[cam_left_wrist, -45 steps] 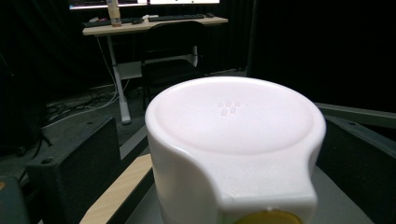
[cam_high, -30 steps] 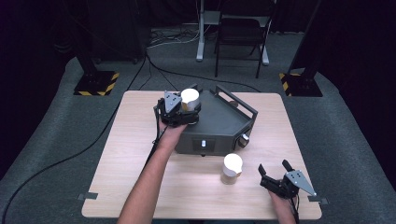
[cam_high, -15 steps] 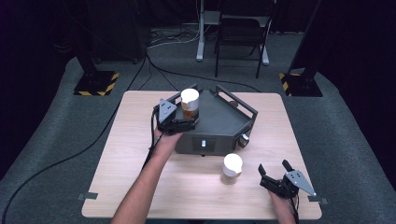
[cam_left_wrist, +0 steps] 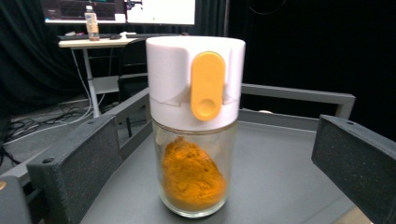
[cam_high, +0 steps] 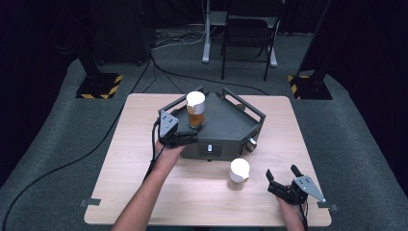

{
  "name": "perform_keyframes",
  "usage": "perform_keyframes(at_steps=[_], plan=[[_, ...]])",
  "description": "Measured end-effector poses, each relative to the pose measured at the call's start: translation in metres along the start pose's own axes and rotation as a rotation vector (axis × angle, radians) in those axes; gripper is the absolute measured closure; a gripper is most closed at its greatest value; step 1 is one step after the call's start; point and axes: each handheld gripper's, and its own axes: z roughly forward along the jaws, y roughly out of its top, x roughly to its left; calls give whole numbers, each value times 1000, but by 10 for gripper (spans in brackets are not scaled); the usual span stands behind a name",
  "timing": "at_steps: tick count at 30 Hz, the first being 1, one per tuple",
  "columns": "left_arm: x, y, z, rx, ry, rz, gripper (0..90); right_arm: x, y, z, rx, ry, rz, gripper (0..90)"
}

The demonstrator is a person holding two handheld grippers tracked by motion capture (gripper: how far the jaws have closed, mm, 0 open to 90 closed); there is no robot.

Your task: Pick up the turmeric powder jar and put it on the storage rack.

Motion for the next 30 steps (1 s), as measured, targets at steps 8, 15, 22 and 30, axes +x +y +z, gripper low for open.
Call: perform_keyframes(at_steps=[8,15,22,30], plan=[[-7,-8,-3,-6,-20,23,12,0,0,0,0,2,0,0],[-8,-13,-8,-16,-33,20,12,0,0,0,1,3,1,0],[-8,-21,-15,-18,-40,14,12,0,0,0,1,1,0,0],[-8,-30,-25,-11,-43,14,12,0,0,0,2,1,-2,0]])
